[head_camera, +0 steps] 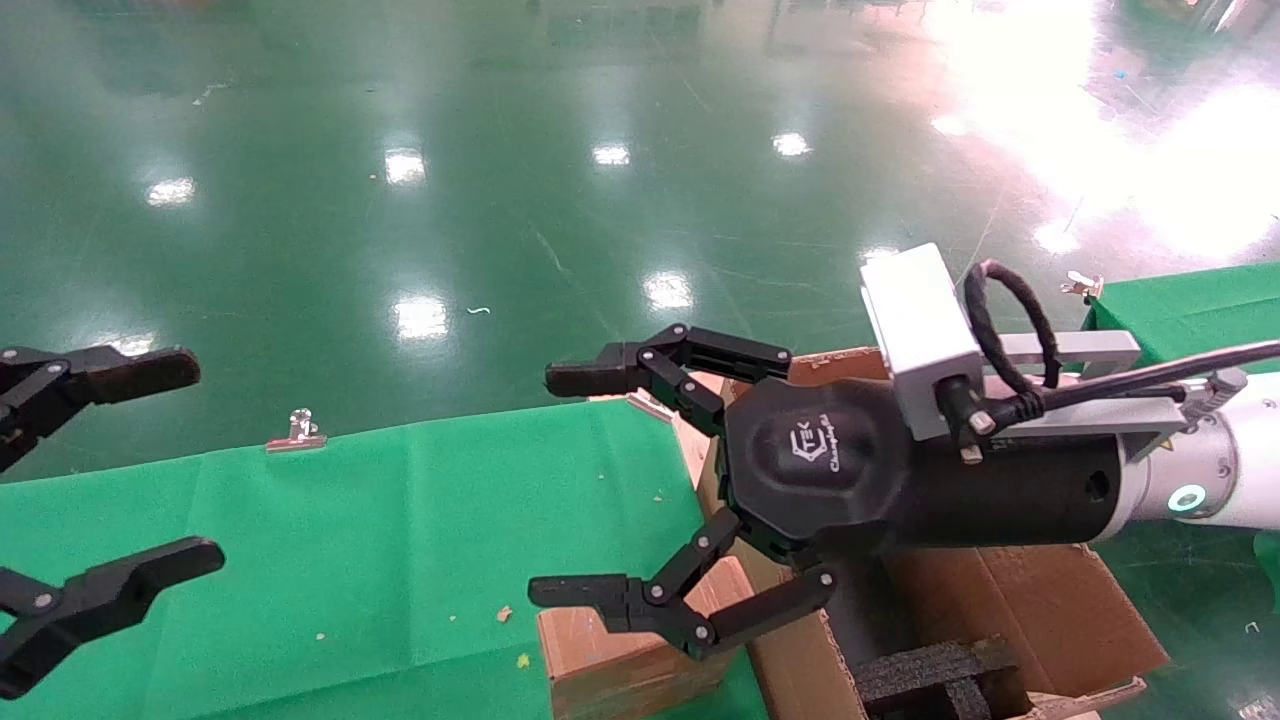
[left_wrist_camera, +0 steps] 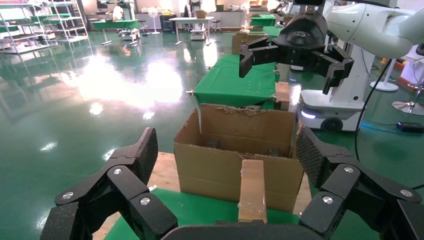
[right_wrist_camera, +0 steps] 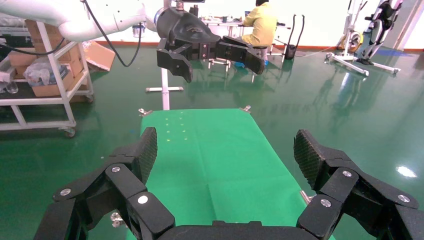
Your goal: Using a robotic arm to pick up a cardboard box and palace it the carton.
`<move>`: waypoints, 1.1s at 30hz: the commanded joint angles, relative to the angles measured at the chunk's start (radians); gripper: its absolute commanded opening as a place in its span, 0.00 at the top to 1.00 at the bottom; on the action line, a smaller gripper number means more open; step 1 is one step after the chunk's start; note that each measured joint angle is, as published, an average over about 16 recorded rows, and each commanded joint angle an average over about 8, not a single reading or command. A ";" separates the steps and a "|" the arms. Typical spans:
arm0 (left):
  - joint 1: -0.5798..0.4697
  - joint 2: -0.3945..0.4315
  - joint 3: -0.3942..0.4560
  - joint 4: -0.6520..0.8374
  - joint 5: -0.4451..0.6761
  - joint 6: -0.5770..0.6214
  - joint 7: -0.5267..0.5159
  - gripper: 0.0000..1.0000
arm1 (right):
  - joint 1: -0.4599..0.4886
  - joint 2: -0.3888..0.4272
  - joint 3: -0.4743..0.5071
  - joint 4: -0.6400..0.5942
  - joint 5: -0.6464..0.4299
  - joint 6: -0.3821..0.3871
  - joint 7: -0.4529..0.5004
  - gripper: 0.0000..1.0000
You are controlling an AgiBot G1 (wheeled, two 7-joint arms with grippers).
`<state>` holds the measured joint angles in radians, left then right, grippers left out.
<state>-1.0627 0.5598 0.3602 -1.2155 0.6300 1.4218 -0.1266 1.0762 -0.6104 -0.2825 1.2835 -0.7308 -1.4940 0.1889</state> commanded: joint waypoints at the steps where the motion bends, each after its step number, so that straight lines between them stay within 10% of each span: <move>1: 0.000 0.000 0.000 0.000 0.000 0.000 0.000 0.00 | 0.000 0.000 0.000 0.000 0.000 0.000 0.000 0.00; 13: 0.000 0.000 0.000 0.000 0.000 0.000 0.000 0.03 | 0.000 0.000 0.000 0.000 0.000 0.000 0.000 0.00; 21: 0.000 0.000 0.000 0.000 0.000 0.000 0.000 1.00 | 0.000 0.000 0.000 0.000 0.000 0.000 0.000 0.00; 33: 0.000 0.000 0.000 0.000 0.000 0.000 0.000 1.00 | 0.012 0.008 -0.029 -0.001 -0.062 -0.003 0.014 0.00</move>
<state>-1.0627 0.5598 0.3602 -1.2155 0.6300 1.4218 -0.1266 1.1037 -0.6084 -0.3248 1.2814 -0.8164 -1.5039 0.2107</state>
